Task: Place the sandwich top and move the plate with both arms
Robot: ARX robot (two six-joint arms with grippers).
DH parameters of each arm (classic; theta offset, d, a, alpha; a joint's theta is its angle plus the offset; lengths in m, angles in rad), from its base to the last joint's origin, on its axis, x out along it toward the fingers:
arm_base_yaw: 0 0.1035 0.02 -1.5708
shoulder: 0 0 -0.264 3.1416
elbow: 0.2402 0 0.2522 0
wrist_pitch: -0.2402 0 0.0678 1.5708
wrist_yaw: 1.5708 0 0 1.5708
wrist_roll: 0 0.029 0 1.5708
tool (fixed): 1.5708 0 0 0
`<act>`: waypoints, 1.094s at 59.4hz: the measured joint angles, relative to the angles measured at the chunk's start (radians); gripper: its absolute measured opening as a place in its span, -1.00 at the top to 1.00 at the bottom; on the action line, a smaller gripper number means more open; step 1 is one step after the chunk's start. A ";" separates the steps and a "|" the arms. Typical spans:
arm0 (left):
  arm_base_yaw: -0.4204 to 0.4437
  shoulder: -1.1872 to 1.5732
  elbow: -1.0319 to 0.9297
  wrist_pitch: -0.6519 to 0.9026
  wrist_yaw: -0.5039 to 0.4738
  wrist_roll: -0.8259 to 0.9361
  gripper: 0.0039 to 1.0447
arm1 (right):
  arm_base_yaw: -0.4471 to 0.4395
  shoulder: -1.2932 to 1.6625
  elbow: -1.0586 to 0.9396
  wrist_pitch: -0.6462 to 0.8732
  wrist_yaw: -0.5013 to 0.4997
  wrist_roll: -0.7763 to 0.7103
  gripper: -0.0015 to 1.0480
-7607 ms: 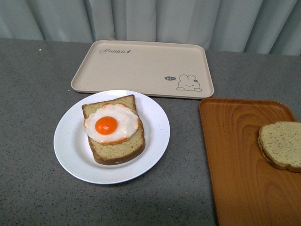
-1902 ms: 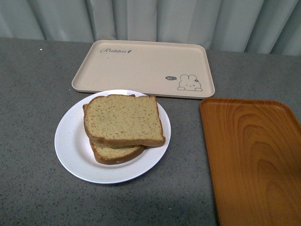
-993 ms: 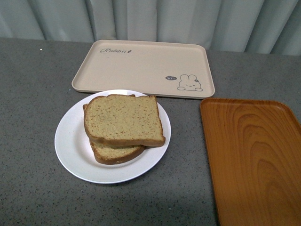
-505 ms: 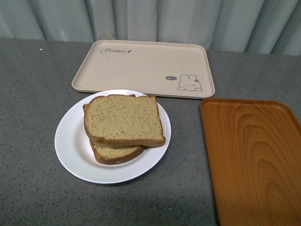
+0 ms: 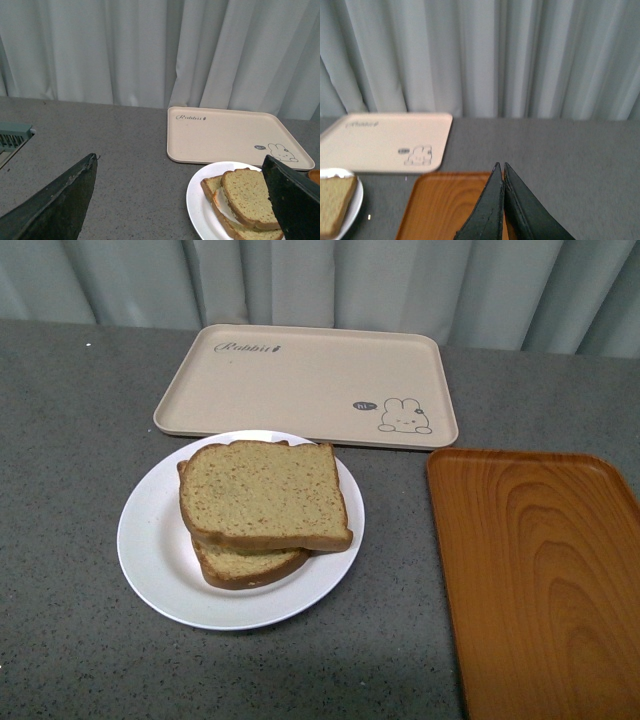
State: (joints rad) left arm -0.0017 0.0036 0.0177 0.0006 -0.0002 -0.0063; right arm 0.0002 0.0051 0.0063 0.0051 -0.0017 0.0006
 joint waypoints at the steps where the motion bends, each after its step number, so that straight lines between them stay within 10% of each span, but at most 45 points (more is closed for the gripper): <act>1: 0.000 0.000 0.000 0.000 0.000 0.000 -0.88 | 0.000 0.000 0.000 -0.002 0.000 0.000 0.98; 7: 0.000 0.001 0.001 -0.002 -0.004 0.000 -0.89 | 0.000 0.000 0.000 -0.003 0.000 0.000 0.98; 15: 0.034 0.274 0.108 -0.247 -0.110 -0.152 -0.88 | 0.000 -0.001 0.000 -0.003 -0.001 -0.001 0.47; 39: 0.146 1.031 0.192 0.068 0.114 -0.449 -0.88 | 0.000 -0.001 0.000 -0.003 0.000 0.000 -0.86; 65: 0.100 1.550 0.319 0.306 0.243 -0.641 -0.88 | 0.000 -0.001 0.000 -0.003 0.000 0.000 -0.83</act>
State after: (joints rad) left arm 0.0986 1.5532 0.3367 0.3061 0.2424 -0.6476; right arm 0.0002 0.0040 0.0063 0.0017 -0.0017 0.0006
